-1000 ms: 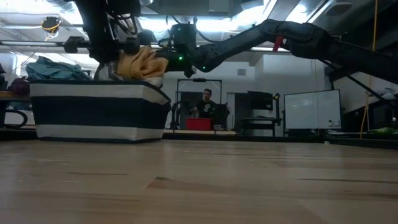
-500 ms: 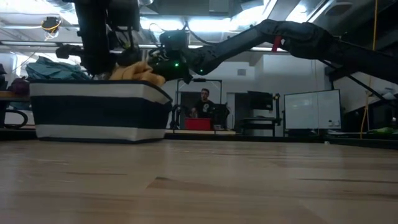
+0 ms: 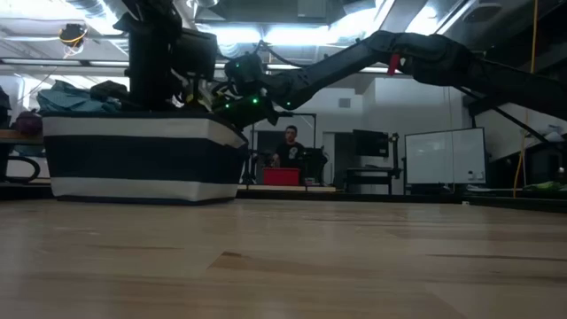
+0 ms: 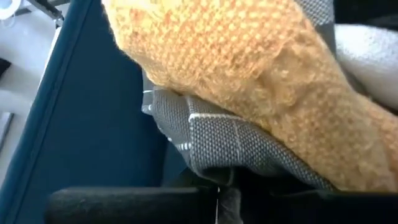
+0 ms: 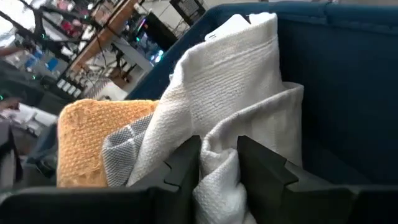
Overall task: Fold towel
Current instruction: Put the stacked folded towels into the laundry organizer
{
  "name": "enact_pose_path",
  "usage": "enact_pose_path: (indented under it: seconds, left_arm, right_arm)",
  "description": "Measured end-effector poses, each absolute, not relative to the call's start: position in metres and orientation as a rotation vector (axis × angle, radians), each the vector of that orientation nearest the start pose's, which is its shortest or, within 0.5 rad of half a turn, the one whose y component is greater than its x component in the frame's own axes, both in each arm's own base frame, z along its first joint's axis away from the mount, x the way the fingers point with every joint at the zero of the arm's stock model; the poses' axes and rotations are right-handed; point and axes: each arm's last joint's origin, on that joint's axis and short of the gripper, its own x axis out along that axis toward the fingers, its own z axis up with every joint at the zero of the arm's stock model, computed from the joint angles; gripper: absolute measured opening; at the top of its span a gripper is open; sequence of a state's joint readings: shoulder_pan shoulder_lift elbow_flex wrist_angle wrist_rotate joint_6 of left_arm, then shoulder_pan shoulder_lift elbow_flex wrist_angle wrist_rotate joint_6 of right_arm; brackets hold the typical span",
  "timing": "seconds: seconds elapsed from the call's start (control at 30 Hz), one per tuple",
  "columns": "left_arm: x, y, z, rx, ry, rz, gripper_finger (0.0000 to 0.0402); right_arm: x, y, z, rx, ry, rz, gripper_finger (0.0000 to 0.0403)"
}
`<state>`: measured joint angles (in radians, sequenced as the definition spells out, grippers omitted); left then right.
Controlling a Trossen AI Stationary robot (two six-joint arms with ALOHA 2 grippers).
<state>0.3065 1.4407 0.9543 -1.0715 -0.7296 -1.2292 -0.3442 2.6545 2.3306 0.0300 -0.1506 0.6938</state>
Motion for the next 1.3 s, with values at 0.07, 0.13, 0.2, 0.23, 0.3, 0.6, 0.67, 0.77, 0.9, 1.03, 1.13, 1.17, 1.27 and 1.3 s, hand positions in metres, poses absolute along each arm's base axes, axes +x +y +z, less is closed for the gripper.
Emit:
enact_pose_path:
  seconds: [0.07,0.13,0.2,0.23,0.3,0.6,0.67,0.77,0.9,1.03,1.13,1.17,1.27,1.3]
  left_arm:
    - [0.215,0.088,0.214,-0.525,0.862,1.572,0.0039]
    - [0.215,0.088,0.214,-0.499,0.895,1.548,0.0049]
    - [0.214,0.088,0.214,-0.486,0.918,1.541,0.0062]
    - [0.214,0.088,0.214,-0.479,0.928,1.538,0.007]
    - [0.213,0.088,0.214,-0.47,0.942,1.537,0.0085]
    - [0.211,0.082,0.238,-0.488,0.934,1.56,0.0111]
    - [0.208,0.078,0.25,-0.469,0.914,1.555,0.0111]
    - [0.203,0.073,0.263,-0.473,0.881,1.527,0.0111]
    - [0.203,0.068,0.271,-0.503,0.795,1.48,0.0111]
    - [0.211,0.067,0.275,-0.537,0.708,1.425,0.0111]
    - [0.219,0.07,0.275,-0.513,0.689,1.372,0.0111]
    - [0.221,0.071,0.275,-0.503,0.689,1.361,0.0111]
    - [0.222,0.071,0.272,-0.476,0.737,1.343,0.0111]
    - [0.222,0.071,0.271,-0.479,0.747,1.339,0.0111]
  right_arm:
    - [0.563,-0.198,0.177,0.739,0.22,-0.274,0.0116]
    - [0.563,-0.198,0.177,0.717,0.222,-0.27,0.0129]
    - [0.563,-0.198,0.177,0.702,0.224,-0.269,0.0148]
    - [0.563,-0.198,0.177,0.699,0.223,-0.271,0.0159]
    - [0.563,-0.198,0.177,0.692,0.221,-0.28,0.0182]
    - [0.56,-0.208,0.185,0.654,0.166,-0.275,0.0227]
    - [0.558,-0.214,0.192,0.651,0.137,-0.233,0.0225]
    - [0.551,-0.227,0.205,0.685,0.094,-0.166,0.0223]
    - [0.545,-0.238,0.221,0.792,0.07,-0.043,0.0223]
    - [0.546,-0.231,0.231,0.848,0.068,0.18,0.0223]
    - [0.549,-0.218,0.234,0.866,0.094,0.269,0.0223]
    - [0.551,-0.214,0.234,0.865,0.102,0.284,0.0223]
    - [0.553,-0.207,0.232,0.897,0.132,0.298,0.0223]
    - [0.554,-0.205,0.231,0.904,0.145,0.297,0.0223]
